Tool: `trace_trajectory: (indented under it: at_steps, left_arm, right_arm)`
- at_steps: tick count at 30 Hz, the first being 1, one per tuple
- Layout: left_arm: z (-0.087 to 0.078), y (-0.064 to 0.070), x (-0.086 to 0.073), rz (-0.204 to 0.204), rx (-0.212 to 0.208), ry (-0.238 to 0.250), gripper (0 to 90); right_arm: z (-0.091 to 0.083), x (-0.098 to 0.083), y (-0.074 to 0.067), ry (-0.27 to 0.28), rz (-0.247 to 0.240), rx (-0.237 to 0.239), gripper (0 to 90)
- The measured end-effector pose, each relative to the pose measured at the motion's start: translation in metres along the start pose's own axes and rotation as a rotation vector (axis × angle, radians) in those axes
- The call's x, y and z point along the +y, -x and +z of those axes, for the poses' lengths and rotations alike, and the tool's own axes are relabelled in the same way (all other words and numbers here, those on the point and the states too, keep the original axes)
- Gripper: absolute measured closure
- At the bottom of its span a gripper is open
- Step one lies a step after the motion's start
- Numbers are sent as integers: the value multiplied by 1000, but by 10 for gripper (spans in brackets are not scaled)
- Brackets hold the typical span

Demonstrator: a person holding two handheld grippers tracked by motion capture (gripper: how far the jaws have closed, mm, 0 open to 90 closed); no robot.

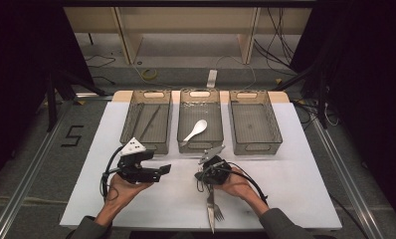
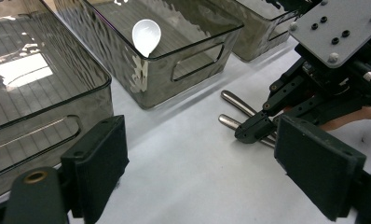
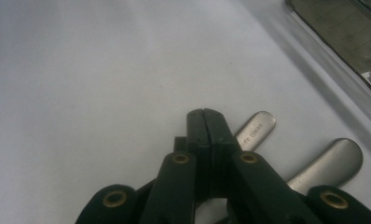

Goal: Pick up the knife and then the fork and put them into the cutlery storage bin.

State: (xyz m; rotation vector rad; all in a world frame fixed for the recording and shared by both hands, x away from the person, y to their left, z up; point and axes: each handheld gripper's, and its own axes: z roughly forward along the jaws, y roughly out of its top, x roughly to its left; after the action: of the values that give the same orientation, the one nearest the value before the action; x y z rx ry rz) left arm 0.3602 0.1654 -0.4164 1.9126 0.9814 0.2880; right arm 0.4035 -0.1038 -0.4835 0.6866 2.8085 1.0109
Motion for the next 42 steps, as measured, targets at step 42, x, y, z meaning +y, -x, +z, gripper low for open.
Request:
trace_trajectory:
  at_steps: [42]
  left_arm:
    - [-1, 0, 0, -6, -3, 6, 167]
  right_arm:
    - [-48, -40, 20, -123, 73, -82, 900]
